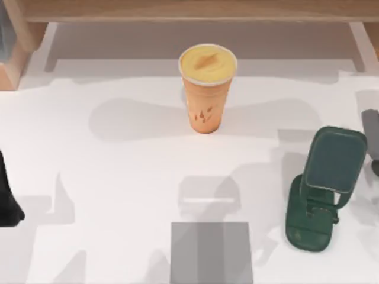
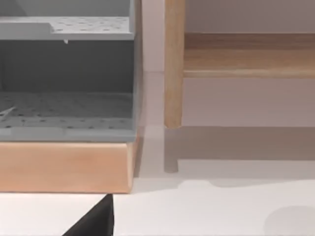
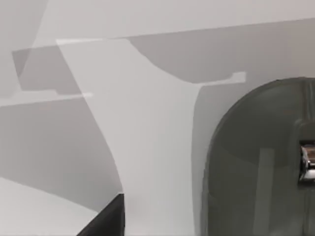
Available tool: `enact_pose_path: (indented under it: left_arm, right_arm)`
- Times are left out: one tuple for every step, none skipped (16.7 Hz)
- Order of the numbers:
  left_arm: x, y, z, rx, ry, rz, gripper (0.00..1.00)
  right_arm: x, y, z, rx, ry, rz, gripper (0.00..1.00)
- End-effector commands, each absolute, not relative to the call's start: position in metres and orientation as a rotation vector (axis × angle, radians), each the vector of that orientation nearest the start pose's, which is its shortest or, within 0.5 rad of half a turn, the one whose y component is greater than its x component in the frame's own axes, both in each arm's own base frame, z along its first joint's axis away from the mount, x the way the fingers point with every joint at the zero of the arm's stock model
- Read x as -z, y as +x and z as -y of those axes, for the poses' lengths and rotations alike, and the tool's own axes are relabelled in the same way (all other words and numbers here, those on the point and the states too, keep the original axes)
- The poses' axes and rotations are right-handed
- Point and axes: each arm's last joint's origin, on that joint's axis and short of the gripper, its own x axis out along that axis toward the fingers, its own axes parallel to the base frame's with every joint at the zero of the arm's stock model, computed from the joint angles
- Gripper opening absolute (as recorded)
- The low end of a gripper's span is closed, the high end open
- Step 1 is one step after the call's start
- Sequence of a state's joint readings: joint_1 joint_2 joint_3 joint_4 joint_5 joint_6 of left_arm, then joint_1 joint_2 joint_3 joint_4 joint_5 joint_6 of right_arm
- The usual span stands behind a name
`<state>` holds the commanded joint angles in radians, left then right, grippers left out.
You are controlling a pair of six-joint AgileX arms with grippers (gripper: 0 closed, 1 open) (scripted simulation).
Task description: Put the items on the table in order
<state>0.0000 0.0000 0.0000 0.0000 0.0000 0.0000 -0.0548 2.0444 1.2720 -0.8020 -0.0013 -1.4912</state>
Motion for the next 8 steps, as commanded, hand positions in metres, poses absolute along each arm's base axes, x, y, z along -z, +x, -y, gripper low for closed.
enact_pose_path:
  left_arm:
    - [-0.16,0.1057,0.0012,0.0,0.0,0.0,1.0]
    - [-0.16,0.1057,0.0012,0.0,0.0,0.0,1.0]
    - [-0.16,0.1057,0.0012,0.0,0.0,0.0,1.0]
    - [-0.16,0.1057,0.0012,0.0,0.0,0.0,1.0]
    - [-0.16,0.1057,0.0012,0.0,0.0,0.0,1.0]
    - [-0.16,0.1057,0.0012,0.0,0.0,0.0,1.0]
    - [-0.16,0.1057,0.0012,0.0,0.0,0.0,1.0]
    - [-0.16,0.1057,0.0012,0.0,0.0,0.0,1.0]
  right_arm:
    - [-0.1075,0.3627,0.0172,-1.119,-1.111,-1.267,0.32]
    - [-0.1075,0.3627,0.0172,-1.119,-1.111,-1.267,0.25]
    - [-0.1075,0.3627,0.0172,-1.119,-1.111,-1.267,0.17]
    - [-0.1075,0.3627,0.0172,-1.119,-1.111,-1.267,0.1]
    - [-0.1075,0.3627,0.0172,-1.119,-1.111,-1.267,0.02]
    - [-0.1075,0.3627,0.0172,-1.119,-1.111,-1.267,0.0]
    - [-0.1075,0.3627,0.0172,-1.119,-1.111,-1.267,0.0]
    - [-0.1075,0.3627,0.0172,-1.119,-1.111,-1.267,0.0]
